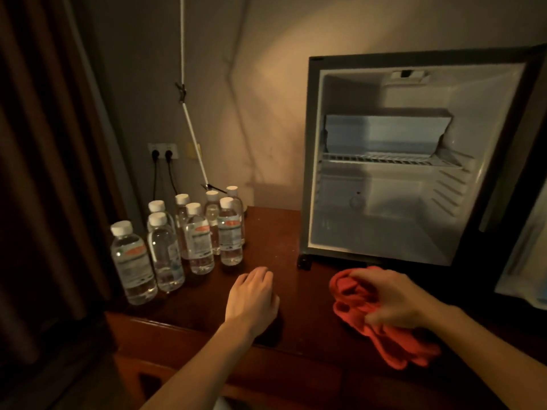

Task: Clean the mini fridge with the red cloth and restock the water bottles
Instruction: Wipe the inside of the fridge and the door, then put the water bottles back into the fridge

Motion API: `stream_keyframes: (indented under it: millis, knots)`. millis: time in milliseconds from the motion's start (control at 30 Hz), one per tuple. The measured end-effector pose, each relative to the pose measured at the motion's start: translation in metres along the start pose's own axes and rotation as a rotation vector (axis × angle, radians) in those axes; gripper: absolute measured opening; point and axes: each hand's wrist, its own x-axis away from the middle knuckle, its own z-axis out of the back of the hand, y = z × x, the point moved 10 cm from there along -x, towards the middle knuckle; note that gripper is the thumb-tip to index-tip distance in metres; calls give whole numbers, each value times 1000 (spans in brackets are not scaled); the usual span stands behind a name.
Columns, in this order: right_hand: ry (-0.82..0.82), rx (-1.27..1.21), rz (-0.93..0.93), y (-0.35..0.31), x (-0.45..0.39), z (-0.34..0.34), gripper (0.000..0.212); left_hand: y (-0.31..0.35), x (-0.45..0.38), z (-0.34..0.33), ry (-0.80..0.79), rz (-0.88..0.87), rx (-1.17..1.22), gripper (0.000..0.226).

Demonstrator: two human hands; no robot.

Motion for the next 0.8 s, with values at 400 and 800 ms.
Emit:
stream_keyframes:
  millis: [400, 800]
  knots:
    - [136, -74, -63, -143, -135, -69, 60, -131, 44, 20, 96, 286, -69, 24]
    - [248, -19, -282, -152, -181, -89, 63, -170, 66, 26, 76, 326, -60, 34]
